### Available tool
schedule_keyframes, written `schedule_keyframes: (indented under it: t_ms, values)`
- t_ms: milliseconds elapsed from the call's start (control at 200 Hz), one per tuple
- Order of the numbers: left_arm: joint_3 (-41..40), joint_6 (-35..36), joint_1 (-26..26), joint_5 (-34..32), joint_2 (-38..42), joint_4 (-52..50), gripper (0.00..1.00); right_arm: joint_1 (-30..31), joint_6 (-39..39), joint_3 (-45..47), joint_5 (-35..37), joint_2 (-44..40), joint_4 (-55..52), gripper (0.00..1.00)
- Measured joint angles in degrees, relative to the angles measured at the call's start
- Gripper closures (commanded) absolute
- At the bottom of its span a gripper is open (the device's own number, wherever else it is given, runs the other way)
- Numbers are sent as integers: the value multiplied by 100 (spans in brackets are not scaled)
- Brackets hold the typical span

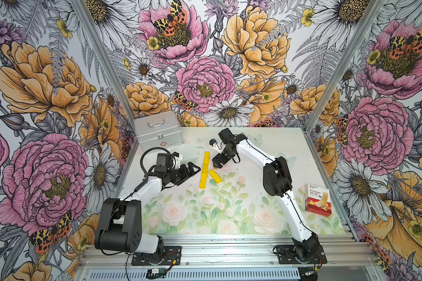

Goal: Assemble the letter k with building blocks
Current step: Assemble the building block at the center of the board.

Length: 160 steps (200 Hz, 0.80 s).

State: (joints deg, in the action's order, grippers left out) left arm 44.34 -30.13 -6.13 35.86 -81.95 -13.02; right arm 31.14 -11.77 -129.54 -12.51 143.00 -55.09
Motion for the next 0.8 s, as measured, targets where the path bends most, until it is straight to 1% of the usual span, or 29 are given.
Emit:
schedule_keyframes:
  t_ms: [295,545,635,725,801]
  values:
    - [0,0,0,0,0,0,1,-9,-28,-68,221,2,-2,1]
    - [0,0,0,0,0,0,1,-11,74,-634,433,55,7,3]
    - [0,0,0,0,0,0,1,-24,240,-833,450,146,15,6]
    - [0,0,0,0,0,0,1,-37,514,-927,446,273,26,11]
    - [0,0,0,0,0,0,1,-35,815,-929,433,382,17,18]
